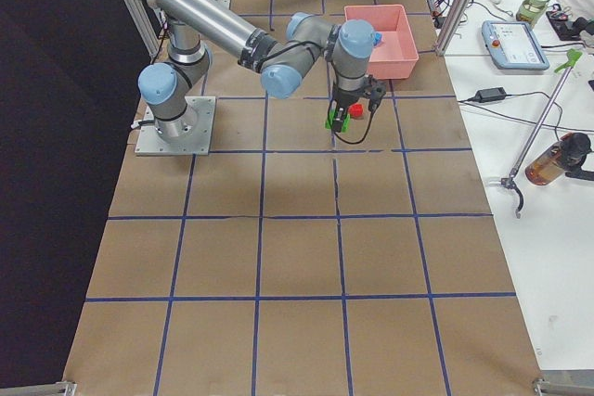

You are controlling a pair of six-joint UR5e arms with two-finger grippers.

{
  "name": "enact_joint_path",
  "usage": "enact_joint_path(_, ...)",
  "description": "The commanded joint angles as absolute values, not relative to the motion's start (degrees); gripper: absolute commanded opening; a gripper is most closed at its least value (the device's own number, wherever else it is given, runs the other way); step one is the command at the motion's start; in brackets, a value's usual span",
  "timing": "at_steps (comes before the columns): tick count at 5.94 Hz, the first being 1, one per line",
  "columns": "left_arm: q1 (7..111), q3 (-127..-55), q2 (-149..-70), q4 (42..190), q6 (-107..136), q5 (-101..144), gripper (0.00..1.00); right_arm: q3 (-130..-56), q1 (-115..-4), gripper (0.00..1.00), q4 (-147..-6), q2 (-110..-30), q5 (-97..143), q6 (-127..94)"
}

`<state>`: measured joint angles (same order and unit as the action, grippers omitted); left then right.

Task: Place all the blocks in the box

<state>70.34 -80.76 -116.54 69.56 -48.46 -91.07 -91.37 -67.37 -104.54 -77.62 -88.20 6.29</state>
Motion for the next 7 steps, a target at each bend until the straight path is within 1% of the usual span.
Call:
enact_joint_path(1, 64.89, -82.0, -120.82, 65.43, -53.15, -91.49, 0.99, -85.37, -80.87, 0.43, -104.06, -73.5, -88.59, -1.36)
enact_joint_path(2, 63.65, -82.09, -124.85, 61.13, -52.91, -91.93, 0.99, -80.03, -88.52, 0.43, -104.67, -68.08, -88.33, -8.37)
enact_joint_path(3, 62.5, -81.65, -128.55, 56.65, -50.21, -91.93, 0.99, -72.85, -94.77, 0.43, -104.68, -61.41, -88.33, -15.31)
enact_joint_path(4, 62.4, -82.0, -129.89, 55.47, -47.92, -91.93, 0.99, -65.99, -99.62, 0.43, -104.68, -55.08, -88.24, -21.04)
enact_joint_path(5, 62.4, -82.18, -130.16, 55.37, -47.38, -92.02, 0.99, -62.96, -101.58, 0.43, -104.85, -49.97, -88.16, -22.14)
enact_joint_path(6, 62.32, -82.18, -130.86, 55.37, -47.29, -93.67, 0.99, -62.93, -101.6, 0.48, -107.46, -47.75, -87.98, -21.54)
enact_joint_path(7, 62.23, -82.26, -131.48, 55.28, -47.29, -93.95, 0.92, -62.93, -101.6, 0.87, -109.84, -46.94, -87.98, -21.53)
